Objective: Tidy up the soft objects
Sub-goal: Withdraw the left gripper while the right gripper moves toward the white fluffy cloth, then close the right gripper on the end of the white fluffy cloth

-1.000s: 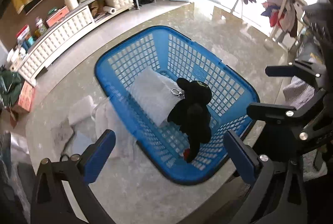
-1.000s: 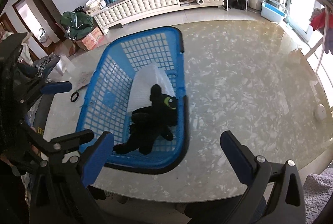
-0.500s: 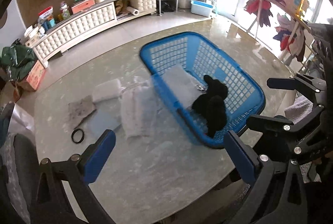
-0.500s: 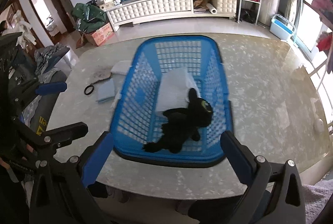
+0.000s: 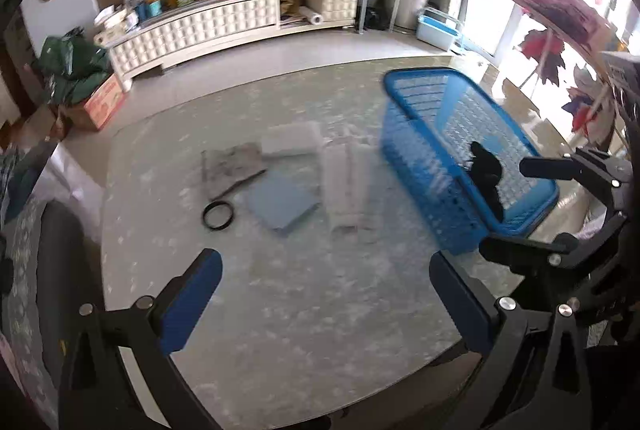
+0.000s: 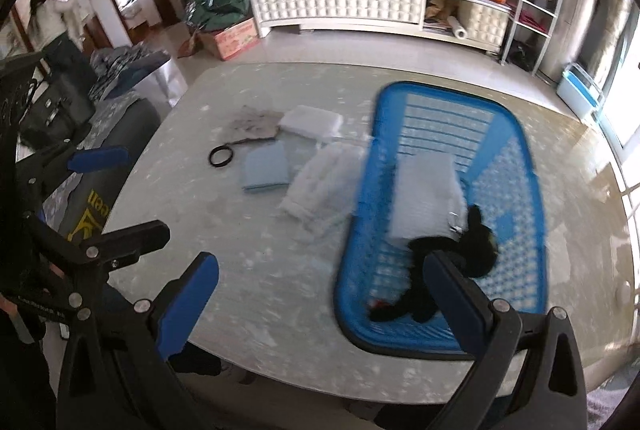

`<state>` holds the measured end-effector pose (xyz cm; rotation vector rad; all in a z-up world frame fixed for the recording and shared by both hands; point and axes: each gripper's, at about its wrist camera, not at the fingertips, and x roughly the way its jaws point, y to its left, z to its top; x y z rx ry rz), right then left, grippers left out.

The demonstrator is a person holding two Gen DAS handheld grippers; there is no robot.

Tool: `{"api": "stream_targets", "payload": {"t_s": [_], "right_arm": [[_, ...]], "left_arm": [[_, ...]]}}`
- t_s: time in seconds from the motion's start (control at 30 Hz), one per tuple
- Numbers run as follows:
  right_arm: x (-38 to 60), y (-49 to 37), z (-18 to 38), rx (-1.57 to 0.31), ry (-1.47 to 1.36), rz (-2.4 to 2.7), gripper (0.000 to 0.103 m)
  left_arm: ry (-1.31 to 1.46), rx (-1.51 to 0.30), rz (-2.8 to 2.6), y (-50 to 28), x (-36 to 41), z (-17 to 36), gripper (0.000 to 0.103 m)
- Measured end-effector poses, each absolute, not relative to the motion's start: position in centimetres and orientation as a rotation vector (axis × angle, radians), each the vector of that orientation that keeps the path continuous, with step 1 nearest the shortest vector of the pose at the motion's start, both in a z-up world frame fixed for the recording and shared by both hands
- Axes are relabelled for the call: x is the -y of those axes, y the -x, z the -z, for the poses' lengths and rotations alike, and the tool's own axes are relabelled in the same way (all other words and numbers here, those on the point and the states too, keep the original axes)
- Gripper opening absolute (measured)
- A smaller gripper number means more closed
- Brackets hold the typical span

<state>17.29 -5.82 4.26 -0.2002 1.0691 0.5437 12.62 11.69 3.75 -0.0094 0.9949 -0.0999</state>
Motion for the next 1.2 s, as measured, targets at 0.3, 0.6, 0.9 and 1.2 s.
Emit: {"api": "stream_targets", "payload": {"t_s": [0.3, 0.6, 0.9, 1.2], "right_arm": [[0.1, -18.1, -2.2, -1.097, 0.253, -0.590, 0.102], [-3.8, -20.4, 2.4, -1.203, 0.275, -0.593, 0.100], [-6.1, -22.5, 6.6, -1.268, 0.261, -0.500, 0.100], [-5.5, -25.0, 10.3, -1.305, 0.199, -0.347, 0.095]], "left_arm": [[0.085, -1.033, 0.033, -12.2, -17.5, -1.0, 0.103], [0.111, -1.085, 0.007, -13.9, -20.7, 2.5, 0.103], [0.104, -1.136, -0.009, -16.3, -22.8, 6.3, 0.103], [0.016, -1.155, 0.006, -19.3, -21.8, 8.7, 0.103]]}}
